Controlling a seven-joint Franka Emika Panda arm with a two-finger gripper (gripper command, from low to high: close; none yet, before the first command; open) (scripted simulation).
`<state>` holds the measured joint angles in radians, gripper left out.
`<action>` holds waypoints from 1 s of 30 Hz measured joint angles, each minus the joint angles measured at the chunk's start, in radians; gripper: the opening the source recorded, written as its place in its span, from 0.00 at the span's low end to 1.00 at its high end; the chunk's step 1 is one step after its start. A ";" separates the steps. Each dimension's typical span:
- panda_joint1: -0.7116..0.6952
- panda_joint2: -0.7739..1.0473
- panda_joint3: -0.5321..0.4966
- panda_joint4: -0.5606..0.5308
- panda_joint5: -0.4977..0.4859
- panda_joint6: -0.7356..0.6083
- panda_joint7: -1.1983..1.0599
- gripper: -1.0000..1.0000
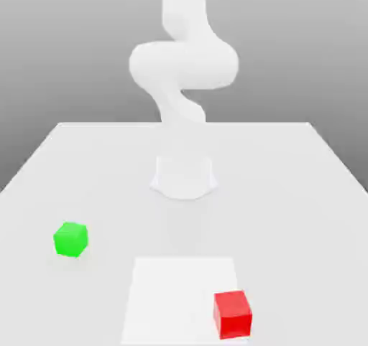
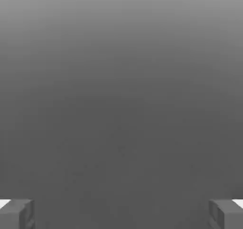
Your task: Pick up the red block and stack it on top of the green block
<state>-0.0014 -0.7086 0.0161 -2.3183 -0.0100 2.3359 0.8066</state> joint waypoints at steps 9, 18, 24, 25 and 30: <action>0.001 0.333 0.051 -0.067 -0.036 0.130 0.024 0.50; 0.022 0.659 0.082 -0.132 -0.059 0.258 0.039 0.50; 0.044 0.874 0.095 -0.175 -0.046 0.347 0.028 0.50; 0.046 0.910 0.094 -0.175 -0.049 0.370 0.030 0.50; 0.072 1.079 0.063 -0.154 -0.086 0.505 0.057 0.00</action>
<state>0.0708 0.3703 0.0789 -2.4721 -0.0958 2.8406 0.8639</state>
